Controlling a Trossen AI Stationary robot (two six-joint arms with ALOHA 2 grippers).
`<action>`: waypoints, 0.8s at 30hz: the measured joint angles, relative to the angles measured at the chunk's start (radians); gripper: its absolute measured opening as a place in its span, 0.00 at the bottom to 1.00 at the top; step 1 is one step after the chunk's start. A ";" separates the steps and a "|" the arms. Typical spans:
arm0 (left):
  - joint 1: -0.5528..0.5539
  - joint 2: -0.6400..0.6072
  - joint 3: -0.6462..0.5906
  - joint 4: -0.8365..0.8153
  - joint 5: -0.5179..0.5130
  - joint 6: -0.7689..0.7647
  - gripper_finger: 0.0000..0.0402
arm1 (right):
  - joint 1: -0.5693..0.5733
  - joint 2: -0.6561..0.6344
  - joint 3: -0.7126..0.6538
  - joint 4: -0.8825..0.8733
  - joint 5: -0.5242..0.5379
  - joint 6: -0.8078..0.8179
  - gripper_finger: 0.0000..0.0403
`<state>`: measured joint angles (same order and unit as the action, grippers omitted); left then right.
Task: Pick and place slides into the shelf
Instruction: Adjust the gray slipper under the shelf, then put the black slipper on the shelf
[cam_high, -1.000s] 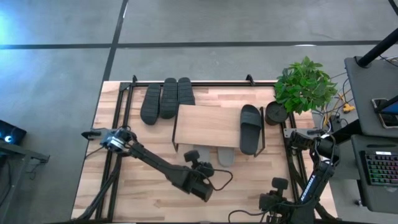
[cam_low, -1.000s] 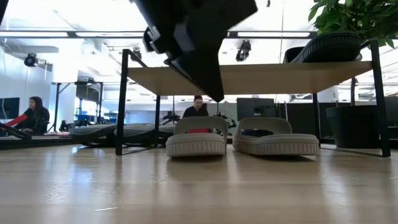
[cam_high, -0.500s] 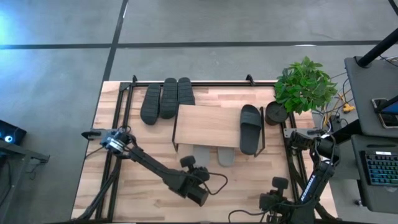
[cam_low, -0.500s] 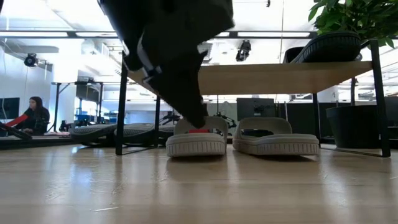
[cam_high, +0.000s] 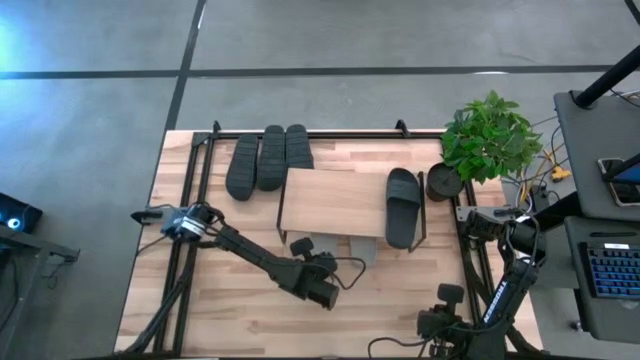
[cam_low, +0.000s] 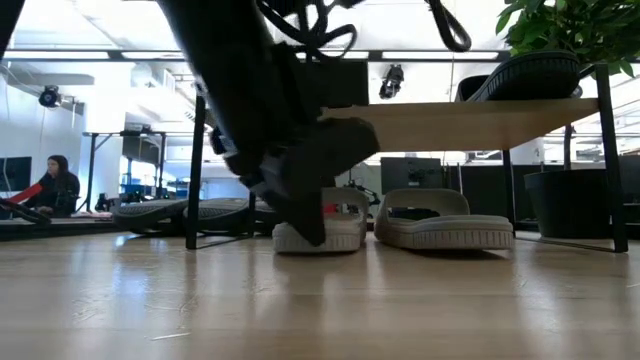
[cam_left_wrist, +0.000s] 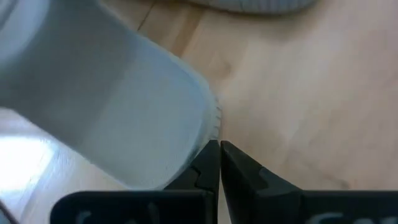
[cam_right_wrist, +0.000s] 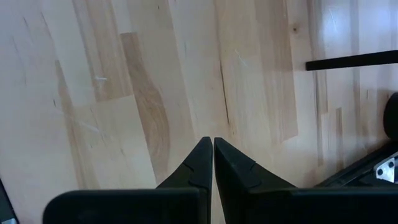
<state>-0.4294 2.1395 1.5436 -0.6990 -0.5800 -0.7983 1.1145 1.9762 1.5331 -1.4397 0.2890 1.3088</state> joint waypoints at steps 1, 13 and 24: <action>0.002 0.000 0.000 0.011 -0.002 0.004 0.00 | 0.000 0.000 0.000 0.000 0.000 -0.001 0.02; -0.024 -0.082 0.101 0.125 -0.016 0.193 0.00 | -0.022 -0.002 0.000 -0.004 0.006 0.013 0.02; 0.005 -0.484 0.100 -0.169 -0.233 -0.006 0.00 | -0.156 -0.128 -0.010 -0.039 0.275 0.037 0.02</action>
<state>-0.4243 1.6557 1.6434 -0.8681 -0.8135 -0.8039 0.9590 1.8480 1.5228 -1.4782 0.5640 1.3453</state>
